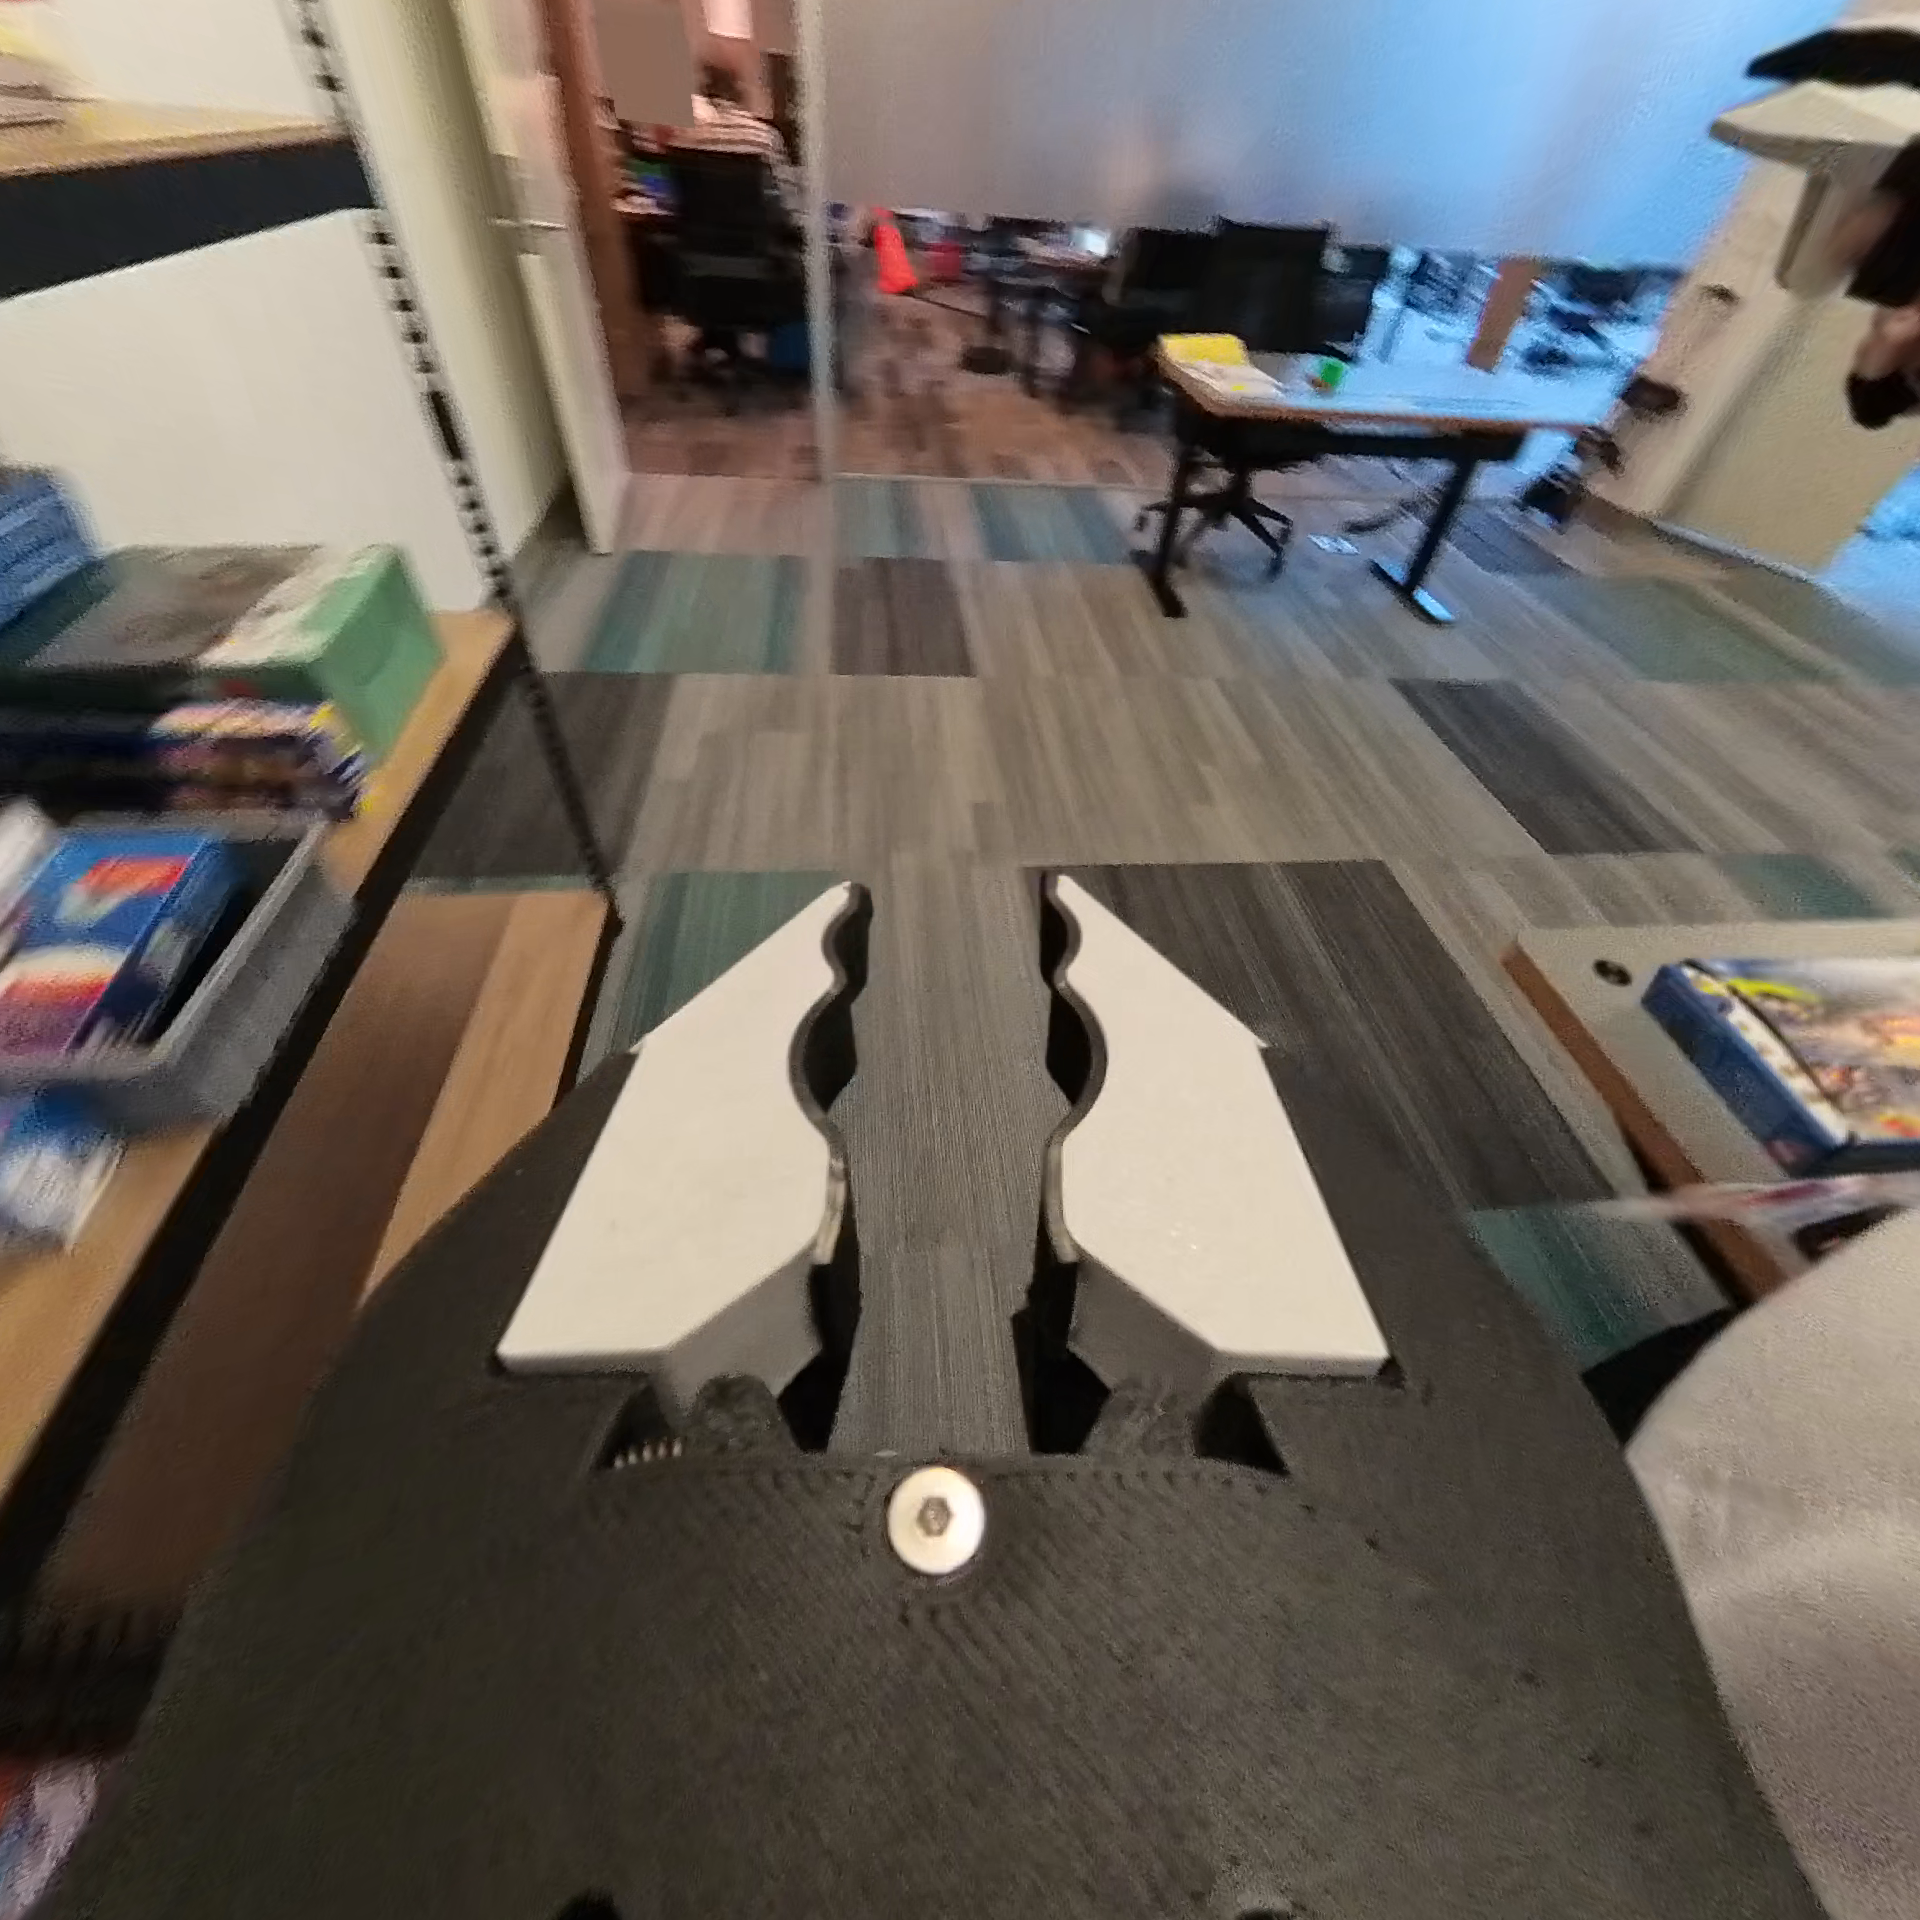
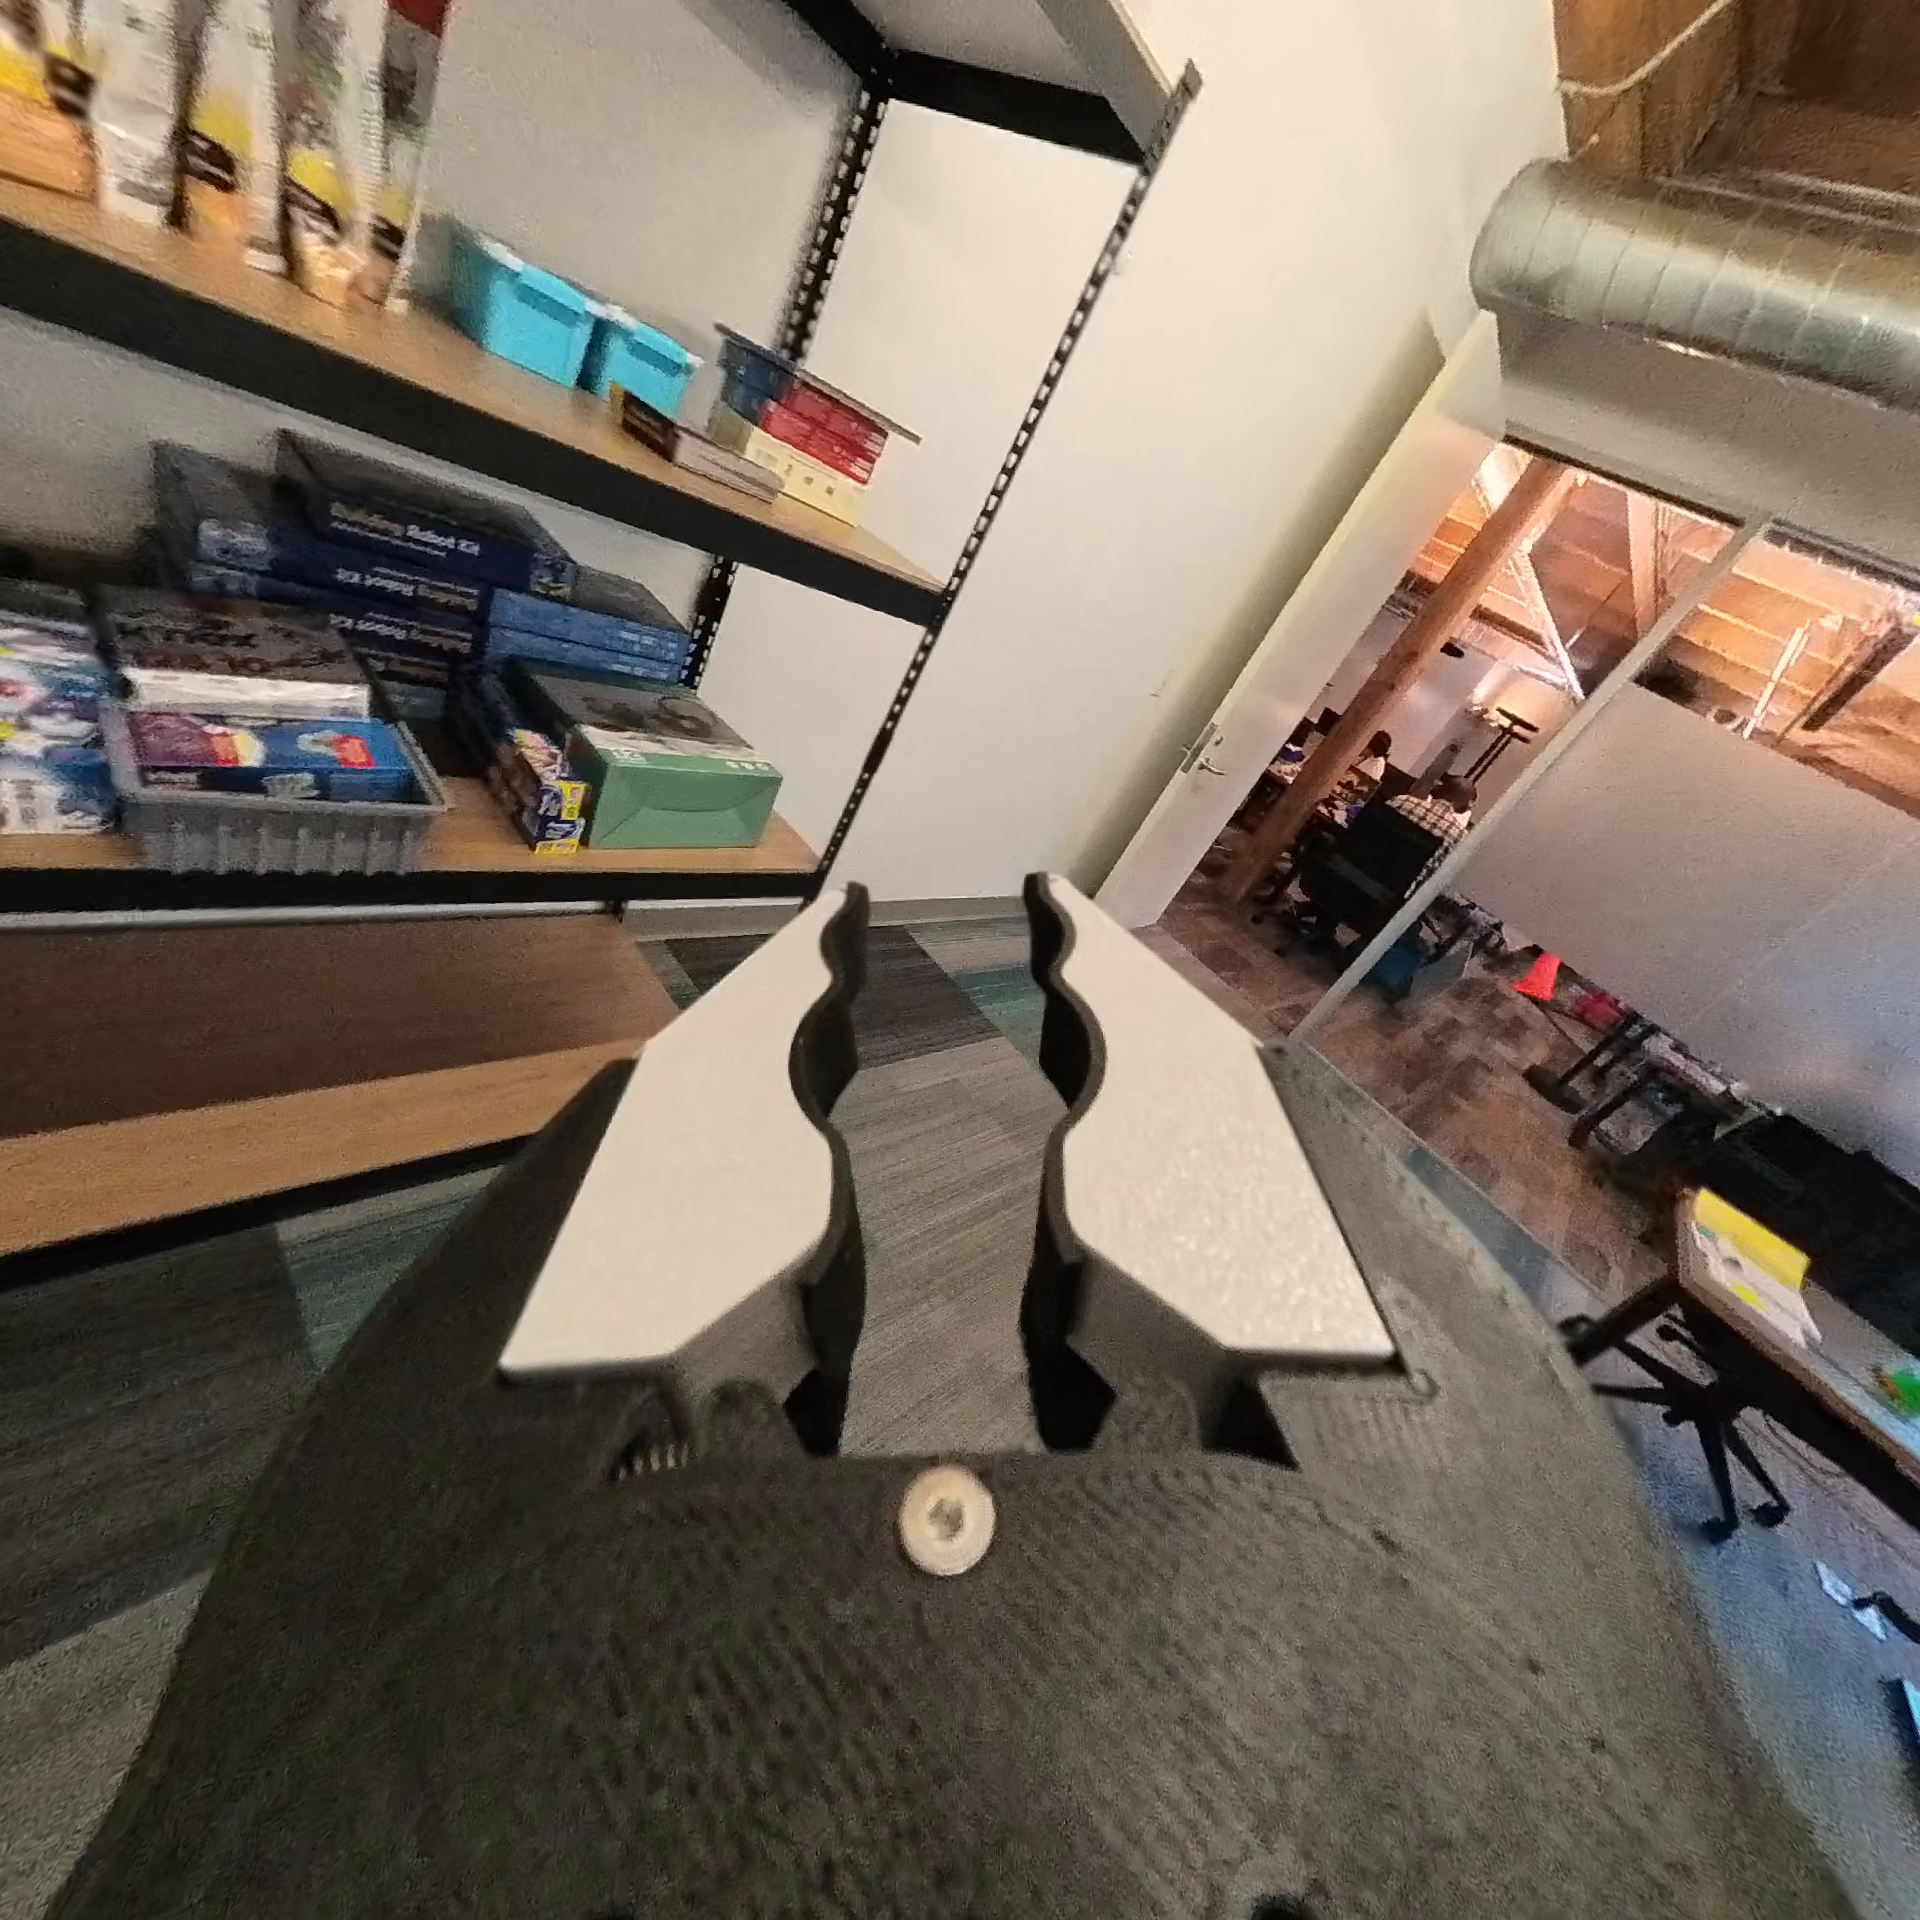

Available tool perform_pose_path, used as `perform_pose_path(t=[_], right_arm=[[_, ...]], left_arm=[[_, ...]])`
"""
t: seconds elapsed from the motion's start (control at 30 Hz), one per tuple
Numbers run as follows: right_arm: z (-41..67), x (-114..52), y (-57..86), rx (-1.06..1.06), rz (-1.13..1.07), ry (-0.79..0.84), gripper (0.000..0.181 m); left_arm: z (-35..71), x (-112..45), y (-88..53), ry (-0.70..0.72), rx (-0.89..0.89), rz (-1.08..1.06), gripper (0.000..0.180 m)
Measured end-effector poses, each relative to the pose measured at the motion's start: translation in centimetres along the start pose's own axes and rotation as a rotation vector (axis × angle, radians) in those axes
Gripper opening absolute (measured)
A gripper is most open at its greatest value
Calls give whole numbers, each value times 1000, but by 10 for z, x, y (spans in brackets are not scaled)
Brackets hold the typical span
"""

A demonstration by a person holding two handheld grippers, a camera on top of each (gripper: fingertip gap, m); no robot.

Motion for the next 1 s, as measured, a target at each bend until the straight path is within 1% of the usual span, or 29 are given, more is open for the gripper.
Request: perform_pose_path(t=[0.07,0.13,0.17,0.2,0.23,0.27,0.3,0.37,0.43,0.5,0.53,0.6,0.63,0.7,0.73,0.77,0.83,0.87,0.93,1.0], right_arm=[[-21,-48,18,-95,-47,-3,27],[-47,-86,37,-214,-123,-24,25],[-58,-105,49,-257,-179,-19,20],[-68,-123,61,-292,-196,-40,18],[-76,-143,76,-325,-169,-119,20],[-81,-159,93,-340,-162,-193,24],[-87,-172,111,-333,-196,-237,25],[-101,-197,148,-310,-317,-305,24],[-124,-227,182,-338,-424,-373,25],[-150,-262,214,-380,-515,-378,25],[-163,-280,231,-402,-553,-362,25],[-185,-314,270,-450,-640,-358,25],[-190,-330,290,-488,-690,-342,25],[-184,-366,326,-575,-703,-272,25],[-179,-383,342,-584,-700,-293,26],[-176,-399,359,-563,-709,-360,28],[-174,-426,385,-498,-764,-513,34],[-177,-439,392,-485,-791,-559,34],[-191,-466,389,-512,-835,-571,34],[-219,-489,366,-587,-943,-548,34]], left_arm=[[45,-85,-46,-15,-80,-81,33],[96,-171,-84,48,-152,-175,31],[124,-216,-102,84,-175,-205,28],[154,-264,-118,92,-176,-249,27],[186,-313,-129,70,-172,-318,29],[218,-361,-138,49,-182,-389,31],[249,-409,-145,41,-200,-446,34],[305,-502,-155,59,-256,-545,36],[350,-597,-161,82,-301,-626,43],[384,-690,-162,120,-294,-711,47],[397,-734,-161,155,-280,-759,47],[420,-819,-161,204,-269,-796,37],[431,-857,-158,191,-275,-825,36],[450,-919,-155,52,-357,-905,39],[460,-946,-157,0,-394,-916,42],[471,-970,-162,-24,-404,-925,42],[486,-1018,-172,-65,-368,-977,42],[491,-1044,-176,-95,-357,-1013,42],[492,-1100,-179,-136,-394,-1090,42],[493,-1156,-167,-110,-483,-1194,33]])
Point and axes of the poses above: each gripper's, where its closed fingertips meet, x back along the fingers, z out of its top, y = z × x across the jaws, the point moved 8 cm from there along x, back along the fingers, and after that the axes turned 10 degrees about -y, right-handed, at the moved point
